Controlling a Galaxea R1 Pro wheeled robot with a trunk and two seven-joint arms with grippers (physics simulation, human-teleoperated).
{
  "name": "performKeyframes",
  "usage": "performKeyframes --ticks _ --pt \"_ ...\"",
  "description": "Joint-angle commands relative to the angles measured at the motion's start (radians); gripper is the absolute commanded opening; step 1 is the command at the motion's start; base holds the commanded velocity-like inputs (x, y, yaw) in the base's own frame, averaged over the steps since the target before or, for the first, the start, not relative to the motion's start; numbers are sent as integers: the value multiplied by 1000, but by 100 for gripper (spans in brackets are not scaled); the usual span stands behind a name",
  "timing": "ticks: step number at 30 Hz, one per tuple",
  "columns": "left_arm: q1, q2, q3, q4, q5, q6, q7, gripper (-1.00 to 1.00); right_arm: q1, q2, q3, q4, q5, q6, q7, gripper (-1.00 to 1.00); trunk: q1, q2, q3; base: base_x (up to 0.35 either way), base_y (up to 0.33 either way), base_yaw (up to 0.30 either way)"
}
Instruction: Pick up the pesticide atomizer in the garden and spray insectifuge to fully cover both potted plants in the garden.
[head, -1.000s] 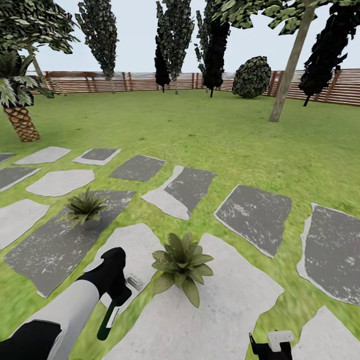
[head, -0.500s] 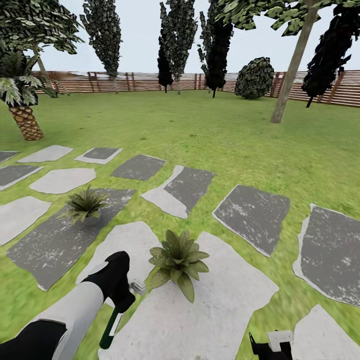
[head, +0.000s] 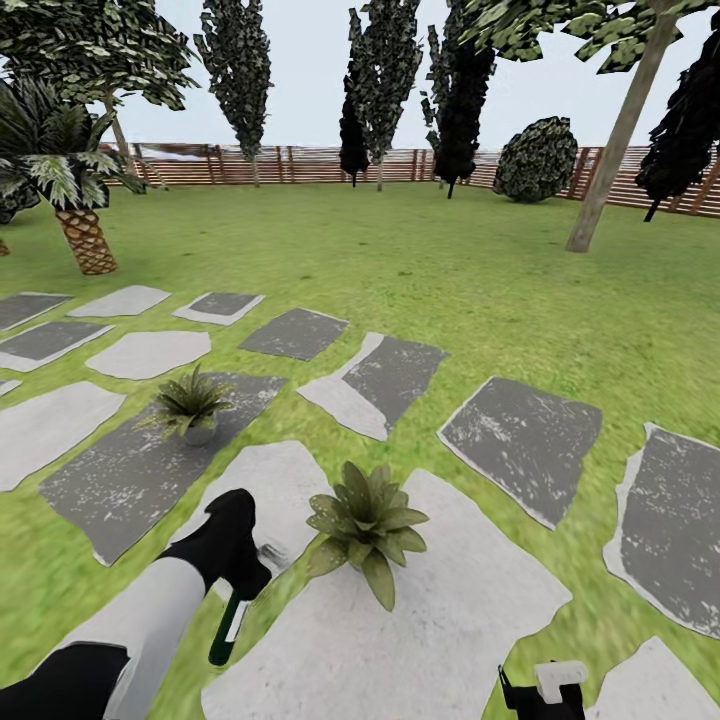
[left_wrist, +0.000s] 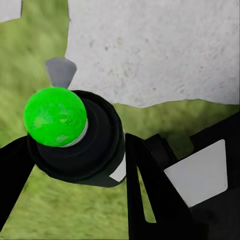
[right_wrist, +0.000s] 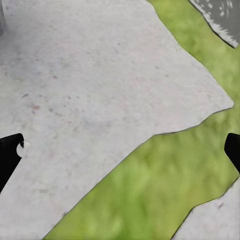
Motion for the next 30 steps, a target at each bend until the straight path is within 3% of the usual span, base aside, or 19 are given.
performKeyframes --ticks 1,10,16,30 --pt "0 5 1 5 -5 6 27 -100 0 0 9 0 -10 -3 -1 100 0 0 -1 0 0 0" --pt "0 10 1 48 -5 6 35 -100 0 -2 8 0 -10 -3 -1 100 0 0 -1 3 -1 0" --pt "0 2 0 46 -4 5 35 -100 0 -2 8 0 -10 -3 -3 100 0 0 -1 125 -213 19" --pt "0 2 3 36 -4 5 35 -100 0 -2 9 0 -10 -3 -3 100 0 0 -1 -105 -246 237"
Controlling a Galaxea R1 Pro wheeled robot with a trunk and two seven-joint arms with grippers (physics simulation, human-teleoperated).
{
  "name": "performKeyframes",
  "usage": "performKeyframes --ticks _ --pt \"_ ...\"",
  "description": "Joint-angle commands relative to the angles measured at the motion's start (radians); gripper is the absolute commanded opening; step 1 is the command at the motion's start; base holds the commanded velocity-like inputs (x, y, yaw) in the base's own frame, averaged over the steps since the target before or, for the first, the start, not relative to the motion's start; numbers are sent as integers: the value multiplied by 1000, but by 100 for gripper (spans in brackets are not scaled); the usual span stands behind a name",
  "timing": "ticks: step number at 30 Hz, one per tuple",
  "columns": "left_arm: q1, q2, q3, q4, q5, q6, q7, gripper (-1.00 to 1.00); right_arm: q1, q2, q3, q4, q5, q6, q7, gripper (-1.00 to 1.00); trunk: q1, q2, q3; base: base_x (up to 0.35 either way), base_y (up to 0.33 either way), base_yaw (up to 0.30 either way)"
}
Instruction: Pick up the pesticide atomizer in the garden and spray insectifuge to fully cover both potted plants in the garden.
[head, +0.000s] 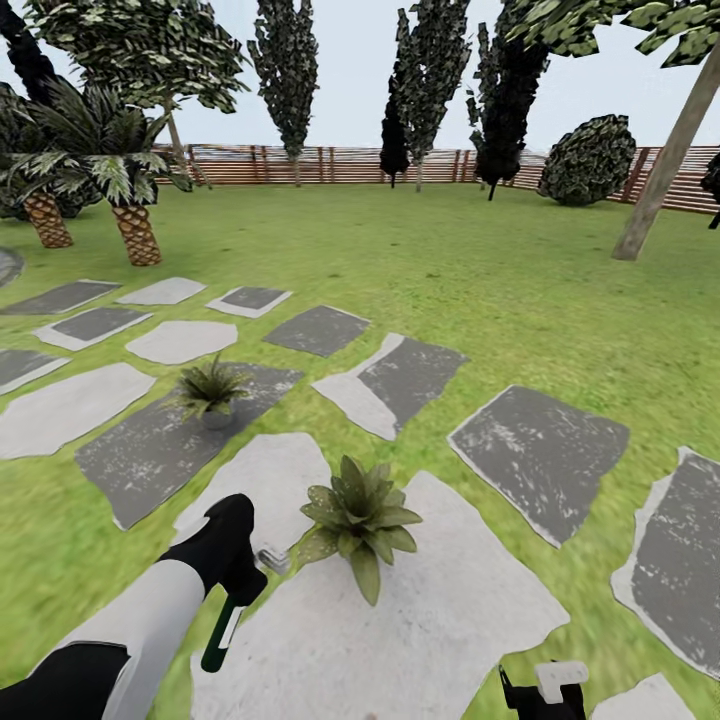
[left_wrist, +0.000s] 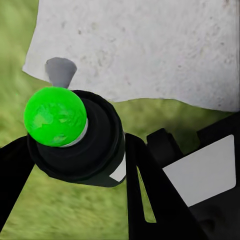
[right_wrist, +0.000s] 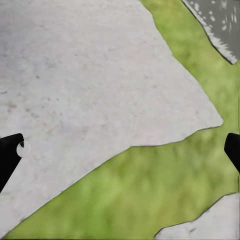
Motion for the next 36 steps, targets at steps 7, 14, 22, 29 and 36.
performKeyframes --ticks 7,14,22,29,36 --pt "0 2 -2 -1 -10 5 -11 -100 0 -1 9 0 -9 -2 0 100 0 0 -1 107 -232 12" --pt "0 3 -3 -1 -9 3 -11 -100 0 -2 9 0 -8 -3 -1 100 0 0 -1 193 -214 0" --pt "0 9 -2 -1 -10 3 -11 -100 0 0 9 0 -8 -2 -1 100 0 0 -1 26 -200 159" --pt "0 9 -2 -2 -10 3 -11 -100 0 0 9 0 -8 -2 -1 100 0 0 -1 0 -200 277" --pt "0 9 -1 -3 -9 3 -11 -100 0 0 9 0 -8 -2 -1 100 0 0 -1 0 -211 263"
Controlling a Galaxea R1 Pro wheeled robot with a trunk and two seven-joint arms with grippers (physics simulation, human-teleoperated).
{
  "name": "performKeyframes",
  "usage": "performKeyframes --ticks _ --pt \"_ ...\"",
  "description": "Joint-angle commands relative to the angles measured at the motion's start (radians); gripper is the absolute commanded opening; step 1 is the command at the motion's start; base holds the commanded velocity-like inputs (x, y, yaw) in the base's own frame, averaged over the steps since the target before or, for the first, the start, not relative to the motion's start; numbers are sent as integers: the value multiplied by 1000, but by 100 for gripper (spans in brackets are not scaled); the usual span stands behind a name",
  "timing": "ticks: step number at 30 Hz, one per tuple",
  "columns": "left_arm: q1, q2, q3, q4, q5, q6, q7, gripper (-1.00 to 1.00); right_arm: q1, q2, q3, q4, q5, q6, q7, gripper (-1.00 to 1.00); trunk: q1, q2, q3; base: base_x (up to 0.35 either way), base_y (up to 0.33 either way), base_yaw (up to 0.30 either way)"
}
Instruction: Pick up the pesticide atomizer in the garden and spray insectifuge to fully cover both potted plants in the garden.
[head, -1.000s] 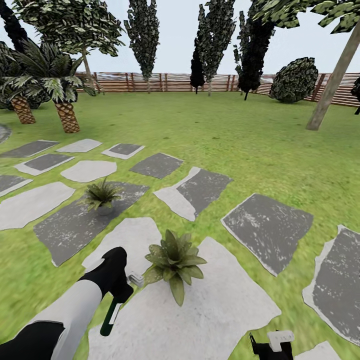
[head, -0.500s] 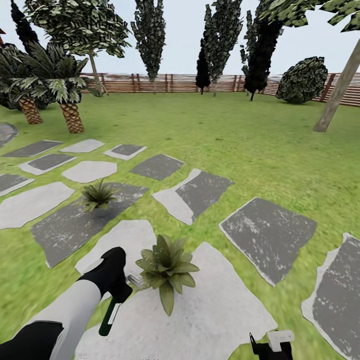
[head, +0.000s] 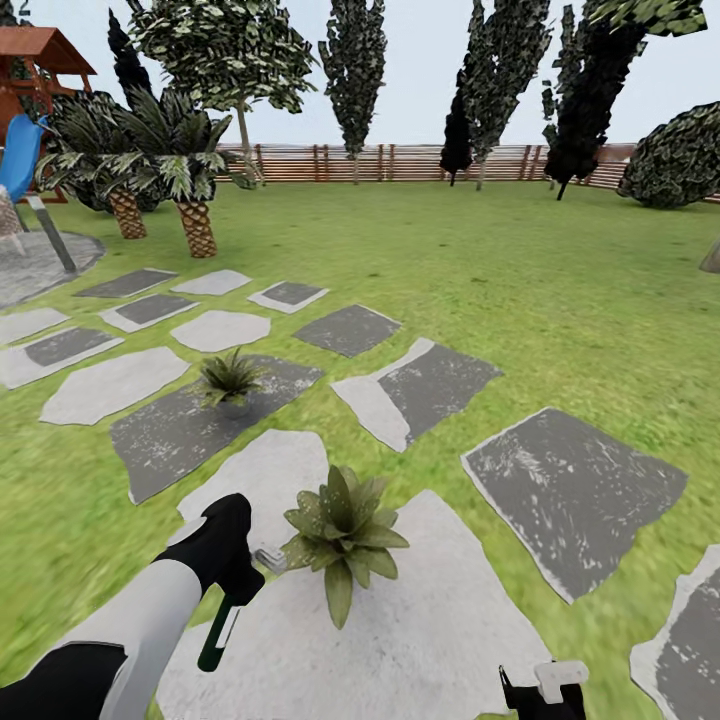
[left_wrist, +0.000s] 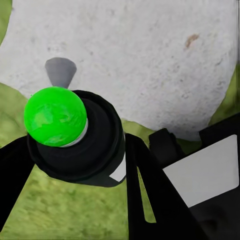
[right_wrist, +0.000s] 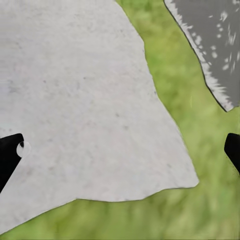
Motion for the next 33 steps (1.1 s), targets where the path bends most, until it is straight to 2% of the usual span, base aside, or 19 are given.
performKeyframes --ticks 1,5,10,21,26,33 --pt "-1 0 -2 -5 -10 5 -11 -100 0 0 9 0 -10 -2 -1 100 0 0 -1 0 -255 135" --pt "-5 -8 -7 -44 -11 5 -12 -100 1 0 9 0 -10 -2 -1 100 0 0 -1 0 -233 31" --pt "-14 -12 -9 -72 -11 6 -13 -100 1 0 9 0 -10 -2 -1 100 0 0 -1 0 -28 1" --pt "-7 -11 -5 -72 -11 5 -16 -100 1 0 9 0 -10 -2 -1 100 0 0 -1 51 -73 0" --pt "-7 -10 -5 -72 -11 5 -14 -100 1 0 9 0 -10 -2 -1 100 0 0 -1 -137 -180 0" --pt "-3 -4 -6 -60 -11 4 -12 -100 1 0 9 0 -10 -2 -1 100 0 0 -1 -27 -20 7"
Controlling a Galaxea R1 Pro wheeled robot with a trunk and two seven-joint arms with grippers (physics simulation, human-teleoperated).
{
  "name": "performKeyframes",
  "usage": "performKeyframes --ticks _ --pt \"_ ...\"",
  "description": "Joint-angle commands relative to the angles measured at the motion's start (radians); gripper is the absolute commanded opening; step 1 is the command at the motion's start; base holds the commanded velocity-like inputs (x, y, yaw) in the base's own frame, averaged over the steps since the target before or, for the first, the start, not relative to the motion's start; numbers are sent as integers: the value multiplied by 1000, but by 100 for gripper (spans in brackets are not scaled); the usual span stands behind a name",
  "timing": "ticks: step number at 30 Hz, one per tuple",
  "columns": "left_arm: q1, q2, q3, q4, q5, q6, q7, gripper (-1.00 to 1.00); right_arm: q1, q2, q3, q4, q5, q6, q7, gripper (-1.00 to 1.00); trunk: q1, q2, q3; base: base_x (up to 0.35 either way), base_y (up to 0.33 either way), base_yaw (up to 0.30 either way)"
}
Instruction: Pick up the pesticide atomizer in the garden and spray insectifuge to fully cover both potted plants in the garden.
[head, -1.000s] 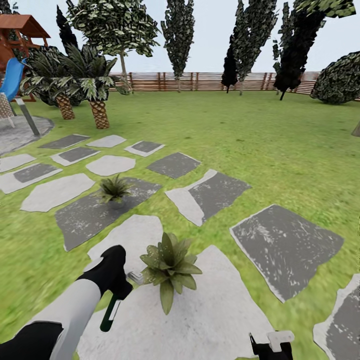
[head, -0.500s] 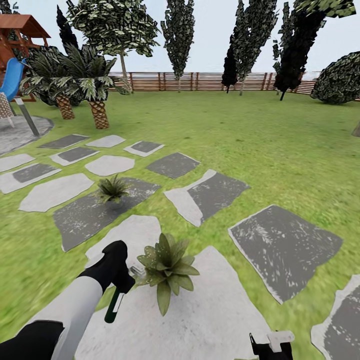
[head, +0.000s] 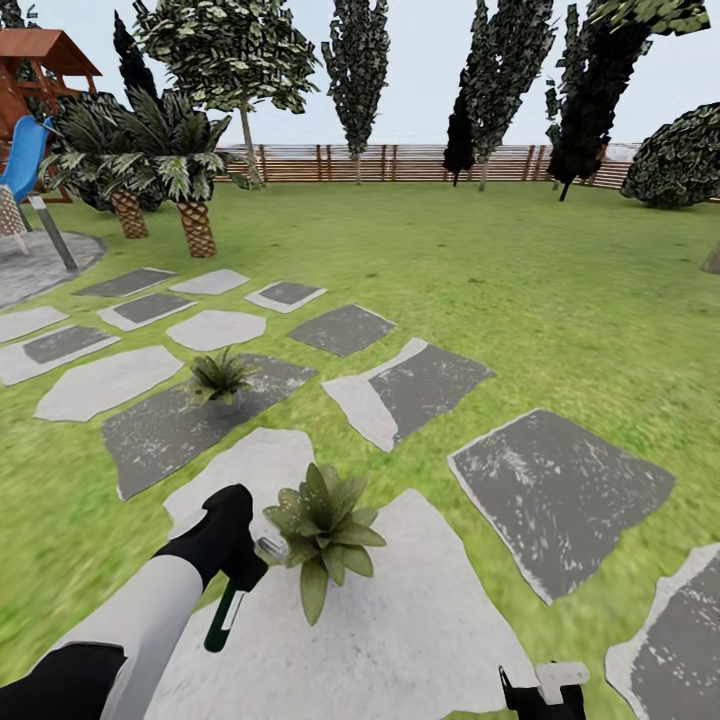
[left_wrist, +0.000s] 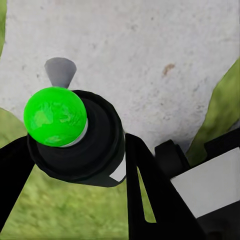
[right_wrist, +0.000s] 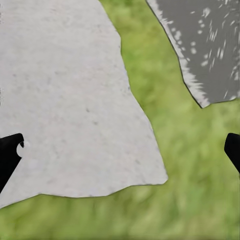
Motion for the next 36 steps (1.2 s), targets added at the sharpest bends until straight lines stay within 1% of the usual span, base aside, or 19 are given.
performKeyframes --ticks 1,7,13,17,26,36 --pt "1 1 -2 0 -9 4 -11 -100 0 0 9 0 -10 -3 -1 100 0 0 -1 -1 -1 150" --pt "2 1 -2 2 -8 3 -10 -100 0 0 9 0 -10 -3 -1 100 0 0 -1 0 0 259" --pt "2 1 -1 2 -8 3 -10 -100 0 0 9 0 -10 -3 1 100 0 0 -1 117 -95 52" --pt "2 2 -1 2 -8 3 -10 -100 0 0 9 0 -10 -3 2 100 0 0 -1 90 -237 1" --pt "2 4 -1 1 -9 3 -10 -100 0 0 9 0 -10 -3 0 100 0 0 -1 -48 -272 15" --pt "2 4 -1 1 -9 3 -10 -100 0 1 9 0 -11 -3 0 100 0 0 -1 -8 -273 264"
